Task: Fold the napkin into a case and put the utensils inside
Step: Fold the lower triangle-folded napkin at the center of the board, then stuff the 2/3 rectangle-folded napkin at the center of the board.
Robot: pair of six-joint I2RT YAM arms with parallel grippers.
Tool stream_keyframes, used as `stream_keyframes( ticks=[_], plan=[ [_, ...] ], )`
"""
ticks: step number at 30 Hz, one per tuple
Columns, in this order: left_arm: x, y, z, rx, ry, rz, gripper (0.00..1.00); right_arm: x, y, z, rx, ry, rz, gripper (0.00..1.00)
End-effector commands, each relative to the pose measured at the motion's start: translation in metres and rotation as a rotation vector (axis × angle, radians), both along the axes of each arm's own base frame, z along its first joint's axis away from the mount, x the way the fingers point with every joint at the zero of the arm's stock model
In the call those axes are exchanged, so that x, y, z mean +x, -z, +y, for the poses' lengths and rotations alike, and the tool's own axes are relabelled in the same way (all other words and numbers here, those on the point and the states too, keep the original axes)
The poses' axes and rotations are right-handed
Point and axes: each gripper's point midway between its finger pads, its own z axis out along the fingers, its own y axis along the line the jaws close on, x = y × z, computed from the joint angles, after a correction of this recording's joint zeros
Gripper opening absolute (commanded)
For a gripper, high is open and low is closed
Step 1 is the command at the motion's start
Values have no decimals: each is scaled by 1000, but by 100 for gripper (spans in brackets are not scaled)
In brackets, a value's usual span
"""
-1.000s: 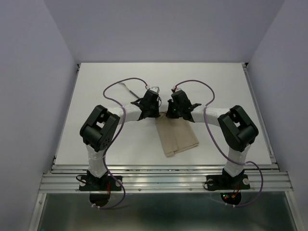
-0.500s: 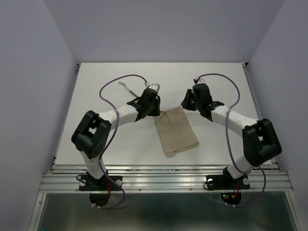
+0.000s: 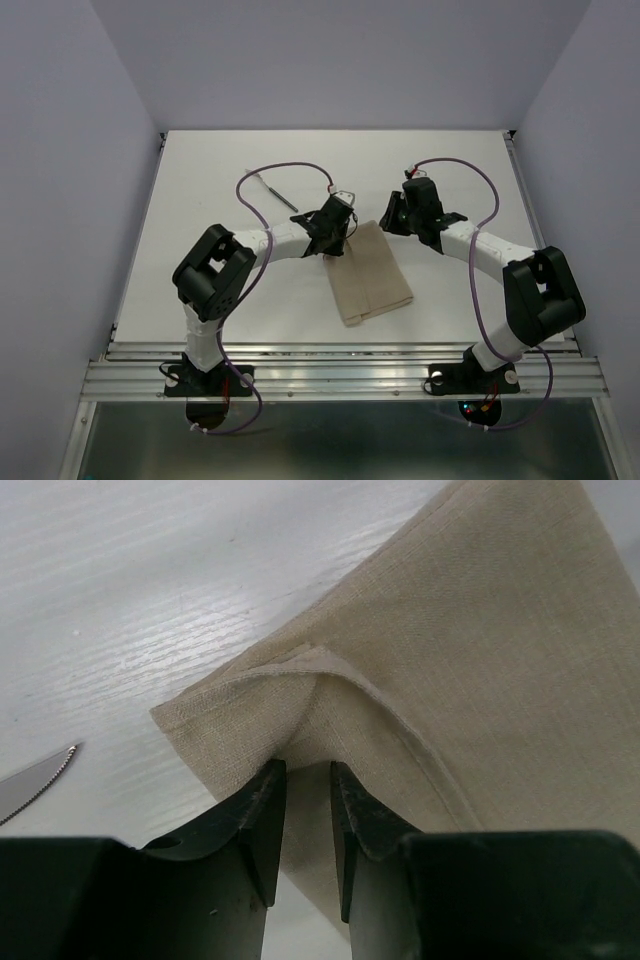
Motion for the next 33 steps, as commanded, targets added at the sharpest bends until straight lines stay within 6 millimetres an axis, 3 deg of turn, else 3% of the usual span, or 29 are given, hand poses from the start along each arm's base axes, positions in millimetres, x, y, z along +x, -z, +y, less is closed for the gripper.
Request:
stream_keyframes(
  ticks=[1,8,15,21,26,33],
  plan=[
    [16,-14,6,41,-36,-64,35,2,-13,-1,18,0,-40,32],
    [15,-20,6,43,-43,-83,27,2,-12,-1,14,1,-38,32],
    [10,-49,1,-10,-46,-133,26,2,-13,-1,18,1,-38,32],
    [11,-60,2,-30,-58,-159,25,2,-13,-1,19,1,-39,32],
    [15,-51,6,6,-70,-158,26,2,-14,-1,20,0,-41,32],
    [14,-27,7,63,-53,-120,37,1,-15,-2,19,3,-43,32]
  ],
)
